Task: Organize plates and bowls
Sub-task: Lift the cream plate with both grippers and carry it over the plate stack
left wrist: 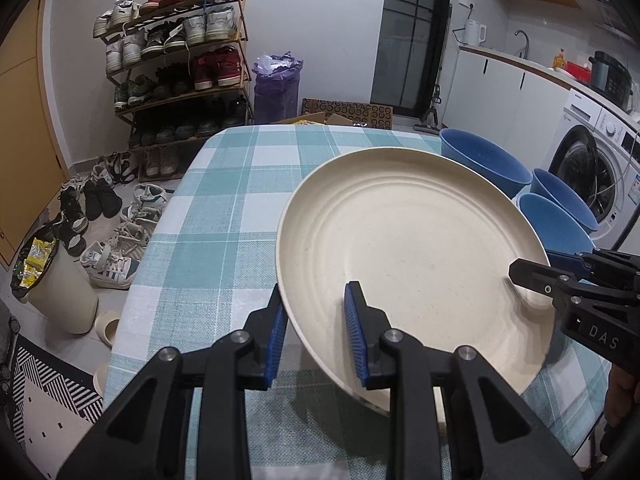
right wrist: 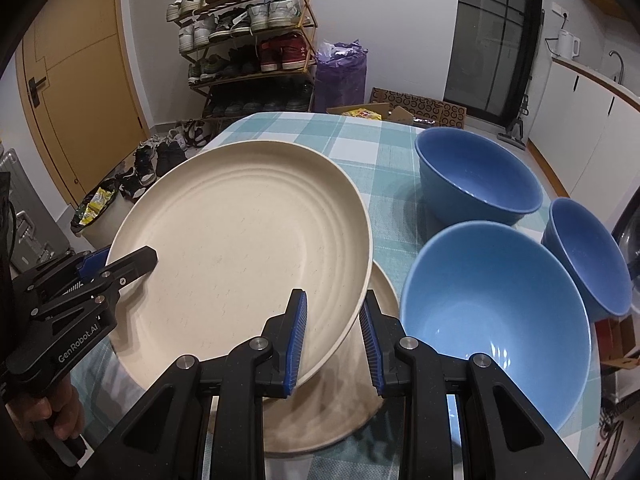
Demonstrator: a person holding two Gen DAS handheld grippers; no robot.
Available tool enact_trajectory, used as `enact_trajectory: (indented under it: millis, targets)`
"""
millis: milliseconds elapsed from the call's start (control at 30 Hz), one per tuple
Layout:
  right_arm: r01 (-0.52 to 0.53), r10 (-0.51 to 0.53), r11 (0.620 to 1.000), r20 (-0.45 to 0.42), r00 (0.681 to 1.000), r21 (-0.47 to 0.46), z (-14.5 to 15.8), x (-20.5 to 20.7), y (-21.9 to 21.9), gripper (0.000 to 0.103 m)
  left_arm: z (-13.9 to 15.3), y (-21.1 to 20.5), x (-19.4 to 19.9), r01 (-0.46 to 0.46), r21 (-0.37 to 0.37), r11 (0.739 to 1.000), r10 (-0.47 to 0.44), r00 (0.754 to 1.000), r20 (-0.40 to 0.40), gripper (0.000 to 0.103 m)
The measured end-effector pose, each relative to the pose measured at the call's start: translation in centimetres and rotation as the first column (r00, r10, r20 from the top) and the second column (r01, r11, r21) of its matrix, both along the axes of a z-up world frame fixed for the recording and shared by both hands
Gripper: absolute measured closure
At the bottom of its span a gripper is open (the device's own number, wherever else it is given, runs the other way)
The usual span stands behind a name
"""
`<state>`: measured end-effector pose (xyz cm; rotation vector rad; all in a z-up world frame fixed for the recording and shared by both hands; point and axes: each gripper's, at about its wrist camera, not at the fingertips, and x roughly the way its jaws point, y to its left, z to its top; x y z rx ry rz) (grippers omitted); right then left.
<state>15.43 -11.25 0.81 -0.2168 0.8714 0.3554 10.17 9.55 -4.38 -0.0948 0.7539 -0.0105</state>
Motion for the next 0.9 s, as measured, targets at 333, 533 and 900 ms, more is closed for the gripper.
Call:
enact_trajectory:
  millis: [333, 533, 900]
  targets:
    - [0.021, -0.021, 1.0, -0.027, 0.999, 0.001, -1.5, -0.4, -0.4, 0.075, -0.7, -0.5, 0.4, 0.003, 0.019, 1.0, -0.003, 1.0, -0.02, 0.077]
    - [0.024, -0.024, 1.0, -0.007, 1.0, -0.012, -1.9, -0.8, -0.2, 0.075, -0.8, -0.5, 0.5, 0.007, 0.017, 1.0, -0.007, 1.0, -0.026, 0.077]
    - [0.029, -0.029, 0.999, -0.001, 1.0, -0.032, -2.9, -2.1, 0.1, 0.074, -1.1, -0.7, 0.5, 0.004, 0.052, 0.999, -0.003, 1.0, -0.028, 0.077]
